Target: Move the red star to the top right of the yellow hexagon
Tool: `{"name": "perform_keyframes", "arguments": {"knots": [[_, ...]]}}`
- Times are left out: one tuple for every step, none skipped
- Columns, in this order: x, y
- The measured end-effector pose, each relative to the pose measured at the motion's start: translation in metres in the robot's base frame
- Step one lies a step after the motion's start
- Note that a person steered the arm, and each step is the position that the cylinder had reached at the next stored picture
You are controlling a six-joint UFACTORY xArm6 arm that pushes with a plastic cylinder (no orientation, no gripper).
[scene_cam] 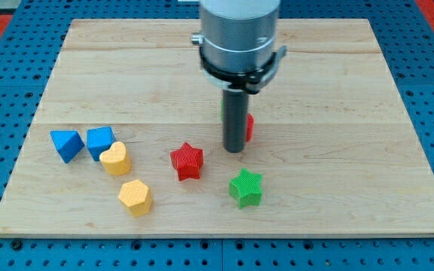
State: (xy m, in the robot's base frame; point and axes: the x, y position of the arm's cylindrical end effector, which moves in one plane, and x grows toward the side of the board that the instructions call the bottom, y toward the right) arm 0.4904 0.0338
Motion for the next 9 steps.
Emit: {"name": "perform_keyframes", "arguments": {"knots": [[0.011, 0.028], [0.009, 0.010], [0.032, -0.031], [0.061, -0.052], [0.084, -0.053], [0.048, -0.069], [0.009, -0.072], [0.040, -0.075], [0.046, -0.092]]}}
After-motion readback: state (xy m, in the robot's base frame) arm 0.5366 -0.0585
